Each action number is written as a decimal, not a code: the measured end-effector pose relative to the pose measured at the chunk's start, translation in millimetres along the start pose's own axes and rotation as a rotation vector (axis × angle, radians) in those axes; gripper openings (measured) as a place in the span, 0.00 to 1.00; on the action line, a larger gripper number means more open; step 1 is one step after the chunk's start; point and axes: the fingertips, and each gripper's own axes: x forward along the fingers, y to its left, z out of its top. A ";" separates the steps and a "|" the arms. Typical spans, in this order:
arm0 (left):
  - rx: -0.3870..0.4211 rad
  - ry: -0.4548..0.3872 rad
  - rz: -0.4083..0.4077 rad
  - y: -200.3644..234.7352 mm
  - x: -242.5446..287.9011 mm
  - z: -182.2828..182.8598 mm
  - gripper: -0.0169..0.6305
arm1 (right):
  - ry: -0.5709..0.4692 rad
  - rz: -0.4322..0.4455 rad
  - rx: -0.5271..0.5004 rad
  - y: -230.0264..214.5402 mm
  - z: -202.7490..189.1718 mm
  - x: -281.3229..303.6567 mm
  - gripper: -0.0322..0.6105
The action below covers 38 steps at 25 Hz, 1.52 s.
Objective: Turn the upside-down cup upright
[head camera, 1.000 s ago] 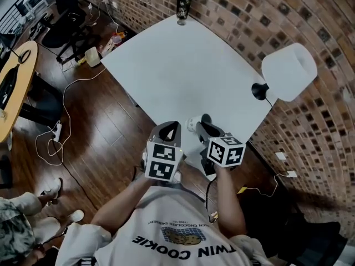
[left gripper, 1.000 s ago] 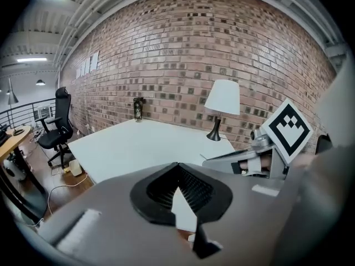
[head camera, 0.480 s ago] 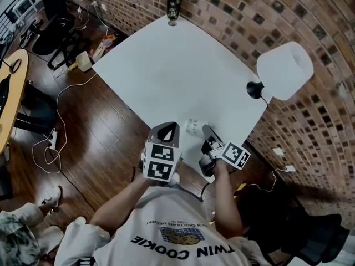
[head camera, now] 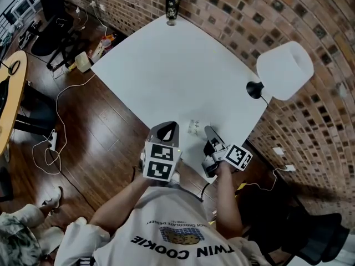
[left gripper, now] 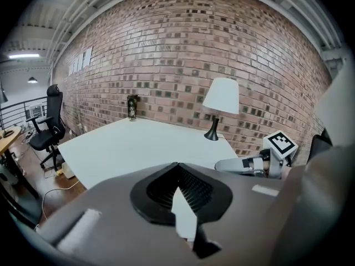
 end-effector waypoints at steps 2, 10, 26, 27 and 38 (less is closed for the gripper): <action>-0.002 -0.001 -0.001 -0.4 0.9 0.5 0.03 | 0.038 0.000 -0.137 10.5 3.0 1.1 0.16; -0.007 -0.006 -0.006 -2.2 2.6 2.4 0.03 | 0.093 -0.048 -0.205 6.3 4.5 -0.7 0.24; -0.029 -0.019 0.010 6.4 -2.2 2.4 0.03 | 0.598 -0.199 -1.332 43.4 -27.8 21.0 0.39; -0.034 -0.021 0.015 9.1 -3.5 2.0 0.03 | 0.673 -0.207 -1.438 42.8 -34.8 25.6 0.42; -0.082 -0.043 0.067 38.9 -20.6 -0.8 0.03 | 1.189 -0.214 -1.878 0.0 -78.3 53.6 0.46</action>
